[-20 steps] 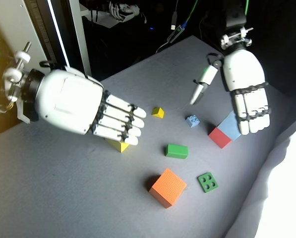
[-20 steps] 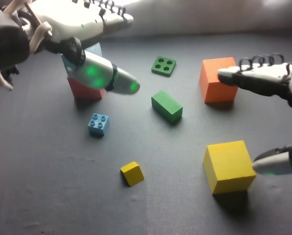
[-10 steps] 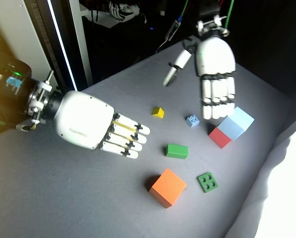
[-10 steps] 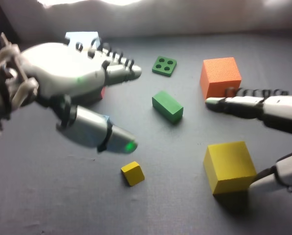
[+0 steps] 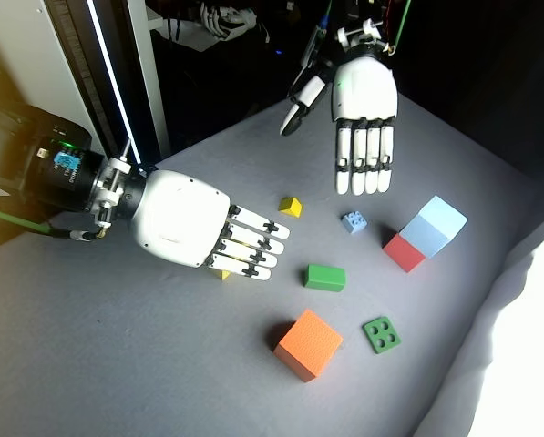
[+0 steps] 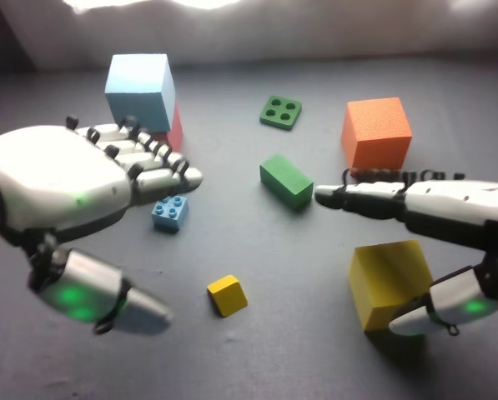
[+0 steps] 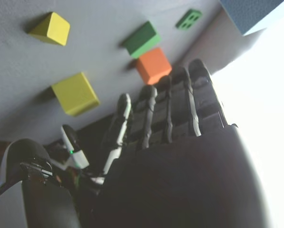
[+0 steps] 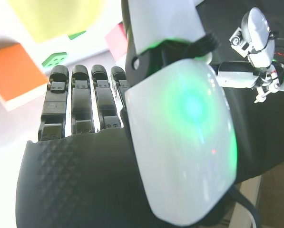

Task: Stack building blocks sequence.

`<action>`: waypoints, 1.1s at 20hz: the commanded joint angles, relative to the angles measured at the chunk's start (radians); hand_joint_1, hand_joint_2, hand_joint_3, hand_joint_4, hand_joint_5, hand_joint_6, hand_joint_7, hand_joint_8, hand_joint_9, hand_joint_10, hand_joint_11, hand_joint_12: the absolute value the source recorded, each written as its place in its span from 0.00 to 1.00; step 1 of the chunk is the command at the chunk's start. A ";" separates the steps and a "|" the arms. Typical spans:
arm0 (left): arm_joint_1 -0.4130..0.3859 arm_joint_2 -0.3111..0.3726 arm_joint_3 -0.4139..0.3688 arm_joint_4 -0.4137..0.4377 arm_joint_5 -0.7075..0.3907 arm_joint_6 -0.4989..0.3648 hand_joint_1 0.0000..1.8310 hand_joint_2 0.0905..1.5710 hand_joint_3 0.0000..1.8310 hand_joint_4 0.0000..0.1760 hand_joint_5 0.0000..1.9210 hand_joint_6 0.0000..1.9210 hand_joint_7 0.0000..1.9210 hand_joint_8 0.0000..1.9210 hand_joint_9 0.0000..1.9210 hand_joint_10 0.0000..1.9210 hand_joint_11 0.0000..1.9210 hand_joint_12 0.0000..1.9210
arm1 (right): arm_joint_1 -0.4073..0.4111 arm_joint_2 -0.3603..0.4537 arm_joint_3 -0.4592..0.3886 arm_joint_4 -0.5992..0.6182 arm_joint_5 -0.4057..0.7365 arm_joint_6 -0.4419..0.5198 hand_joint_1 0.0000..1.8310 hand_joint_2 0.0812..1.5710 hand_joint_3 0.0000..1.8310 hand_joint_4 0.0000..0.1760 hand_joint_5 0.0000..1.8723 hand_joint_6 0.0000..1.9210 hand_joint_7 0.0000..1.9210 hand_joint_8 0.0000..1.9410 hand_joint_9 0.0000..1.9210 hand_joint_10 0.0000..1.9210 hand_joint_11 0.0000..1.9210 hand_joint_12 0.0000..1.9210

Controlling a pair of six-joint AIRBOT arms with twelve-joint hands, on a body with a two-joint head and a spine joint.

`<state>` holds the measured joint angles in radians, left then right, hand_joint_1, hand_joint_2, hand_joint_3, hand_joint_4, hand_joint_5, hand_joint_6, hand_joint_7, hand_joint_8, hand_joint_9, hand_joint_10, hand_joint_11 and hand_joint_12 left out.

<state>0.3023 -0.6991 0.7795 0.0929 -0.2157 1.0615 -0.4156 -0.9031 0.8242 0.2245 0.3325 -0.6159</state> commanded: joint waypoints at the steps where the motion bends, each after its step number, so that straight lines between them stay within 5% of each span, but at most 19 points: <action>1: -0.008 0.015 -0.004 0.082 -0.113 -0.079 0.14 0.55 0.00 0.00 0.02 0.00 0.02 0.00 0.02 0.00 0.00 0.07 | 0.000 0.004 0.006 -0.001 0.100 0.003 0.75 0.59 0.01 0.00 0.00 0.00 0.00 0.00 0.00 0.00 0.00 0.00; 4: -0.002 0.018 0.018 0.523 -0.227 -0.459 0.11 0.54 0.00 0.00 0.07 0.00 0.08 0.00 0.07 0.00 0.00 0.18 | -0.020 -0.018 0.027 0.003 0.105 0.003 0.78 0.59 0.01 0.00 0.00 0.00 0.00 0.00 0.00 0.00 0.00 0.00; 6: -0.002 0.018 0.043 0.755 -0.332 -0.670 0.12 0.55 0.00 0.00 0.06 0.00 0.07 0.00 0.06 0.00 0.00 0.17 | -0.034 -0.032 0.038 0.005 0.105 0.003 0.78 0.60 0.01 0.00 0.00 0.00 0.00 0.00 0.00 0.00 0.00 0.00; 8: 0.003 0.018 0.064 0.860 -0.469 -0.770 0.12 0.56 0.00 0.00 0.06 0.00 0.06 0.00 0.06 0.00 0.00 0.16 | -0.041 -0.046 0.048 0.006 0.115 0.003 0.79 0.60 0.01 0.00 0.00 0.00 0.00 0.00 0.00 0.00 0.00 0.00; 10: 0.004 0.018 0.071 0.889 -0.541 -0.793 0.13 0.56 0.00 0.00 0.05 0.00 0.06 0.00 0.06 0.00 0.00 0.15 | -0.044 -0.056 0.057 0.012 0.119 0.003 0.81 0.61 0.01 0.00 0.00 0.00 0.00 0.00 0.00 0.00 0.00 0.00; 12: -0.012 0.020 0.067 0.963 -0.546 -0.836 0.12 0.56 0.00 0.00 0.09 0.00 0.10 0.00 0.09 0.00 0.00 0.25 | -0.049 -0.061 0.064 0.014 0.125 0.003 0.78 0.61 0.01 0.00 0.00 0.00 0.00 0.00 0.00 0.00 0.00 0.00; 15: -0.036 0.025 0.071 1.041 -0.551 -0.886 0.11 0.56 0.00 0.00 0.09 0.00 0.09 0.00 0.09 0.00 0.00 0.23 | -0.049 -0.061 0.066 0.014 0.126 0.003 0.79 0.60 0.00 0.00 0.00 0.00 0.00 0.00 0.00 0.00 0.00 0.00; 18: -0.046 0.026 0.088 1.031 -0.575 -0.888 0.11 0.57 0.00 0.00 0.06 0.00 0.07 0.00 0.06 0.00 0.00 0.16 | -0.049 -0.061 0.066 0.014 0.126 0.003 0.82 0.60 0.00 0.00 0.00 0.00 0.00 0.00 0.00 0.00 0.00 0.00; 22: -0.072 0.029 0.083 1.028 -0.560 -0.884 0.10 0.59 0.00 0.00 0.07 0.00 0.09 0.00 0.08 0.00 0.00 0.21 | -0.052 -0.060 0.067 0.014 0.126 0.003 0.81 0.60 0.00 0.00 0.00 0.00 0.00 0.00 0.00 0.00 0.00 0.00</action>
<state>0.2409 -0.6819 0.8639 1.1751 -0.7132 0.1780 -0.4660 -0.9714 0.8913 0.2428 0.3614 -0.6189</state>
